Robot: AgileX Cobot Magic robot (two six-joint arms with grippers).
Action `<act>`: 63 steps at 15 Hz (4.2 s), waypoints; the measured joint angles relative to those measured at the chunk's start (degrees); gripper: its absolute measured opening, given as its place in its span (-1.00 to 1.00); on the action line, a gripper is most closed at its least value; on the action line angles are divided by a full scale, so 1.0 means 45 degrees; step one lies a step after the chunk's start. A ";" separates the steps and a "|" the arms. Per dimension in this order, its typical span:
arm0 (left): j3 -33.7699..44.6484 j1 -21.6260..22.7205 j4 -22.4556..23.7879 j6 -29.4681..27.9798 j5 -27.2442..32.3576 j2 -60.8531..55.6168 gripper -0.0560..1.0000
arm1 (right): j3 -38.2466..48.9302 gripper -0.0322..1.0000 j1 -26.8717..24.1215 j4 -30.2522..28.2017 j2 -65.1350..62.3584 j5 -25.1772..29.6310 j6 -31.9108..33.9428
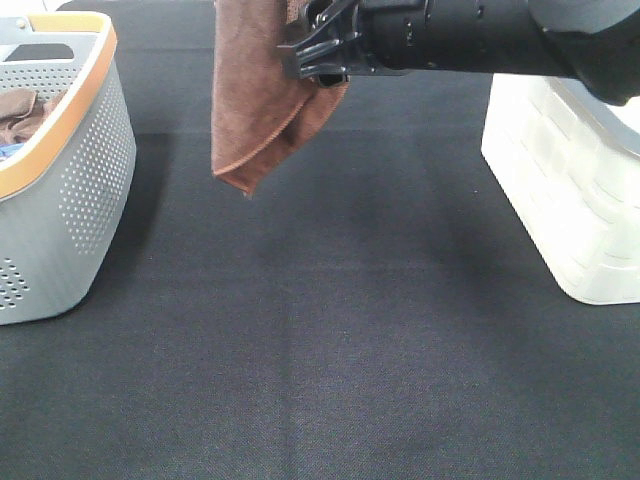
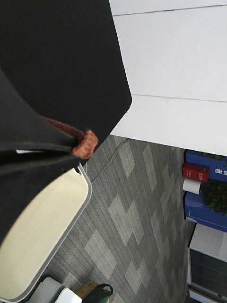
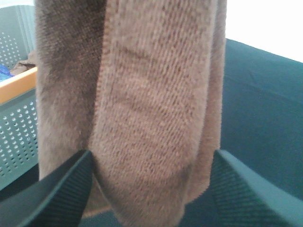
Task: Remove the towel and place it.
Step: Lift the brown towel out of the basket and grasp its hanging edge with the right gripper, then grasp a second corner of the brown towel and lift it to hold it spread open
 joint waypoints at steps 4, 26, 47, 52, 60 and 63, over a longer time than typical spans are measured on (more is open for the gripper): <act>0.0000 0.0000 0.0025 0.0000 0.0013 0.0000 -0.89 | 0.0000 0.36 0.0000 0.0000 -0.0064 0.0102 0.0904; 0.0000 0.0000 0.0089 0.0000 0.0089 0.0025 -0.89 | 0.0000 0.36 0.1604 0.1451 0.0000 -0.1744 -0.0560; 0.0000 0.0000 0.0127 0.0242 0.0102 0.0025 -0.89 | 0.0000 -0.13 0.1604 0.3145 0.1070 -0.4736 -0.3081; 0.0000 0.0000 0.0879 0.0242 0.0242 0.0025 -0.89 | 0.0000 -0.18 0.1604 0.5590 0.1070 -0.5475 -0.5704; 0.0000 0.0000 0.1375 0.0242 0.0357 0.0025 -0.89 | 0.0000 -0.30 0.1604 0.6455 0.1070 -0.6188 -0.6685; 0.0000 0.0000 0.1923 0.0242 0.0395 0.0025 -0.89 | 0.0000 -0.62 0.1604 0.6455 0.1070 -0.6213 -0.7003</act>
